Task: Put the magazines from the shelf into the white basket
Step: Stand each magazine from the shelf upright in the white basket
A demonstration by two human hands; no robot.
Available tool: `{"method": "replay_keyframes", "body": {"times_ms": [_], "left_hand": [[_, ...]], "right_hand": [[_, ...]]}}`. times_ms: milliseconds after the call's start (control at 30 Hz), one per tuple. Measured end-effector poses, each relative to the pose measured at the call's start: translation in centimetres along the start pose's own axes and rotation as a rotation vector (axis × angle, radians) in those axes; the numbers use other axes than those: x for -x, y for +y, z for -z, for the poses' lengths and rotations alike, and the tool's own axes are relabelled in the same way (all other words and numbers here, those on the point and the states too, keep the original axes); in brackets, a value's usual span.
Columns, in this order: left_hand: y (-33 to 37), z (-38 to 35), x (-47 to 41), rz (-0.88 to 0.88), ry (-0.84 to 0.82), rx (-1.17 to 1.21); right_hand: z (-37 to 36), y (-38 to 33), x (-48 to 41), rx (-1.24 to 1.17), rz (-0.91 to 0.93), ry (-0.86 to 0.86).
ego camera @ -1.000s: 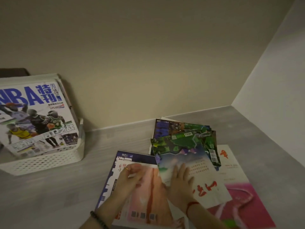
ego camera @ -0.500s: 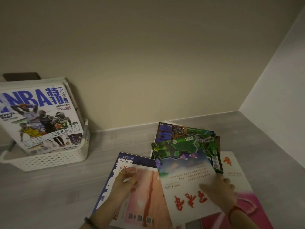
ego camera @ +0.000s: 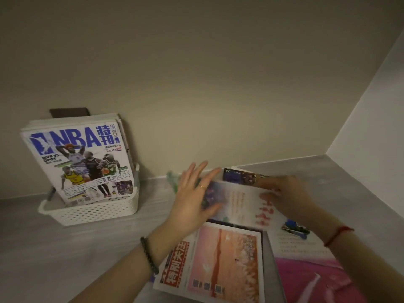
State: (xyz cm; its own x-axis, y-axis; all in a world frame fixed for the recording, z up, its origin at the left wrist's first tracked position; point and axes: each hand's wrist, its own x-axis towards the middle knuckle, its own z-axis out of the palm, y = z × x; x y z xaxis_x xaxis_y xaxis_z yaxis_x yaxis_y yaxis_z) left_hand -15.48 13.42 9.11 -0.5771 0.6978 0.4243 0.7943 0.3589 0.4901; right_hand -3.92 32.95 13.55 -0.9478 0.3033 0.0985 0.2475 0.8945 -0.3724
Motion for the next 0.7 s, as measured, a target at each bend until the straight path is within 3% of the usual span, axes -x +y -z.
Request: {"method": "replay_keyframes", "body": {"times_ms": [100,233,300,400,467,533,633,700], "left_hand": [[-0.1,3.0,-1.6,-0.084,-0.078,-0.208],[-1.6,6.1,0.1,0.076,-0.109,-0.002],[-3.0,7.9,1.6,0.216,-0.053,0.124],[-5.6,11.0,3.8,0.512,0.116,0.495],[-7.5,12.9,4.9,0.603,0.251,0.719],[-9.2,14.9,5.8,0.627,0.348,0.846],[-11.7,17.6,6.6,0.639,0.358,0.876],[-13.7,19.5,6.6,0.644,0.347,0.842]], "right_hand": [[1.9,-5.7,-1.6,0.221,0.237,0.022],[1.7,-10.3,-3.2,0.122,0.347,0.23],[0.2,-11.0,-4.2,-0.03,0.258,0.335],[-2.8,-12.4,-4.3,-0.485,-0.068,0.412],[-6.2,-13.4,-4.0,-0.822,-0.19,0.329],[-9.6,-15.1,-3.9,-0.949,-0.247,0.161],[-13.1,-17.8,-5.3,-1.179,-0.221,-0.113],[-14.1,-19.8,-7.7,-1.18,-0.167,-0.089]]}}
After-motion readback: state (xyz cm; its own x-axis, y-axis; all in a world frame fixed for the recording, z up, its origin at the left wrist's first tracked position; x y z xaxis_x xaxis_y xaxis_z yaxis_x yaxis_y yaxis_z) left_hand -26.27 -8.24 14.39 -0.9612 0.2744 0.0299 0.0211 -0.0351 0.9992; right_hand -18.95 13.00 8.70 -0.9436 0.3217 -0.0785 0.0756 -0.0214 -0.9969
